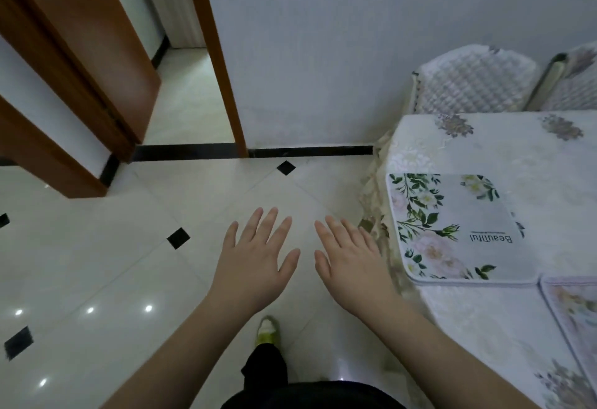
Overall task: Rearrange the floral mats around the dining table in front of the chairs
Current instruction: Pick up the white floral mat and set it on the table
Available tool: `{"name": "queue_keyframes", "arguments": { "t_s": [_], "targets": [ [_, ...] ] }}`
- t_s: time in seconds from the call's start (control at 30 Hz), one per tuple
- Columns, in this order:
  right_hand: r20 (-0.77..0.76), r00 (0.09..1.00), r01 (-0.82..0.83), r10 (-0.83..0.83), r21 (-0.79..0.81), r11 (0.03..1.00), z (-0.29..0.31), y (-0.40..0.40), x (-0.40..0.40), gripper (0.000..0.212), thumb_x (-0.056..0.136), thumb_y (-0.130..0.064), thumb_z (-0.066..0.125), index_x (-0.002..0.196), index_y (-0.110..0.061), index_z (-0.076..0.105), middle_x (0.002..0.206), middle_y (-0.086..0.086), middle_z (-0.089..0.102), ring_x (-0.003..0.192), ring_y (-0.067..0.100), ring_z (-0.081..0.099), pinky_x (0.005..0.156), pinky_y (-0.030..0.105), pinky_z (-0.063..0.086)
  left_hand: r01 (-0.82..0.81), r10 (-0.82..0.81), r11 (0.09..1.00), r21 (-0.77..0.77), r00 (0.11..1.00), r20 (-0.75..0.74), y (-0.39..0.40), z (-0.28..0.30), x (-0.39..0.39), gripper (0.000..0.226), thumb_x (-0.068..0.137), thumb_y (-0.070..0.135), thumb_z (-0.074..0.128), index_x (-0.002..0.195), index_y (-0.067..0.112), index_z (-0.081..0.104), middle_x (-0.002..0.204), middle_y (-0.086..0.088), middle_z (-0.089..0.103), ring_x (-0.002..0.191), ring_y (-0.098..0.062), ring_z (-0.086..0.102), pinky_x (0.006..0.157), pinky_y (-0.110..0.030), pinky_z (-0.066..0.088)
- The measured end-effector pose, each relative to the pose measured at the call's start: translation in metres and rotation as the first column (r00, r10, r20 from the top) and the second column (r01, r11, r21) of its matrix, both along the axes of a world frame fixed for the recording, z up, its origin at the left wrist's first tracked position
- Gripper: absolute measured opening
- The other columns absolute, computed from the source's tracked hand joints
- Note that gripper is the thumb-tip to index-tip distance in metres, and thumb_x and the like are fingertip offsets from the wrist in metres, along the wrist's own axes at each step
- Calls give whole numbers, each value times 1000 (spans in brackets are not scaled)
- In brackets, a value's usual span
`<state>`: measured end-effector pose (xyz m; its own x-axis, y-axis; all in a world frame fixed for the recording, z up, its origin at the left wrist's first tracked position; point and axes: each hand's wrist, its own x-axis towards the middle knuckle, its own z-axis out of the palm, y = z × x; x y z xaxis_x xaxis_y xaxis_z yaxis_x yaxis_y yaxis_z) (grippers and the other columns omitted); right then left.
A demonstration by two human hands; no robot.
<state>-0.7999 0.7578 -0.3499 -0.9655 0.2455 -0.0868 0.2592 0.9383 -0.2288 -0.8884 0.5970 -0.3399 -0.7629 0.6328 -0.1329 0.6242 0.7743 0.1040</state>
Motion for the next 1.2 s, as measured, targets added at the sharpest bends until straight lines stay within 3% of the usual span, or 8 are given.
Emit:
{"name": "queue_keyframes", "arguments": {
  "t_s": [0.07,0.23,0.4,0.7,0.83,0.97,1.1,1.2],
  "targets": [
    [12,999,38,-39,29,999,-1,8,-19,54,102,-39,34,153,-21,30,159,2,30,147,26,26,118,43,17,62,-62,998,-3,998,-7,13,-4,-28,66,94,62,3,155,37,0,165,7,-4,151,-14,-11,121,-47,-3],
    [22,983,178,-180,50,983,5,24,-64,55,103,-40,28,155,-24,21,162,-2,21,149,21,17,119,39,11,185,-184,983,18,982,-51,32,-6,-97,77,85,65,-12,155,37,3,165,7,-1,151,-15,-9,119,-45,-4],
    [24,950,308,-310,59,949,9,31,-89,54,103,-39,29,154,-23,24,161,0,25,148,22,19,119,39,15,316,-316,949,-7,946,-73,56,-8,-146,72,89,65,-7,155,37,2,165,6,-1,151,-15,-8,119,-43,-6],
    [44,802,594,-595,40,803,-4,92,-74,54,103,-41,25,155,-27,18,164,-3,17,151,19,11,120,38,7,562,-562,825,54,827,-17,145,0,-164,77,86,60,-6,155,32,17,165,3,12,152,-17,4,120,-46,4],
    [63,742,669,-667,-5,744,-18,120,-65,56,103,-42,24,156,-27,17,164,-5,15,151,18,9,120,37,5,663,-663,748,32,749,-8,199,-4,-157,76,88,59,0,152,28,28,163,1,21,150,-19,14,120,-49,12],
    [60,666,746,-744,-62,663,-25,156,-54,55,103,-40,25,156,-27,17,164,-4,14,151,18,9,120,39,6,749,-748,663,16,663,-32,250,-5,-146,65,93,48,18,144,23,47,153,-5,43,142,-24,37,111,-52,31],
    [60,610,792,-790,-80,606,-27,193,-40,56,103,-40,26,156,-27,14,165,-5,12,151,19,8,120,40,6,807,-807,591,-8,591,-16,297,-9,-139,66,94,50,12,151,26,35,160,-2,29,149,-23,22,116,-51,21],
    [67,574,819,-816,-79,569,-28,213,-30,56,103,-41,24,156,-27,12,165,-4,11,151,19,8,120,40,7,830,-830,557,-29,556,-34,329,-15,-135,57,102,49,21,155,29,24,163,1,19,151,-20,10,119,-48,13]
  ]
}}
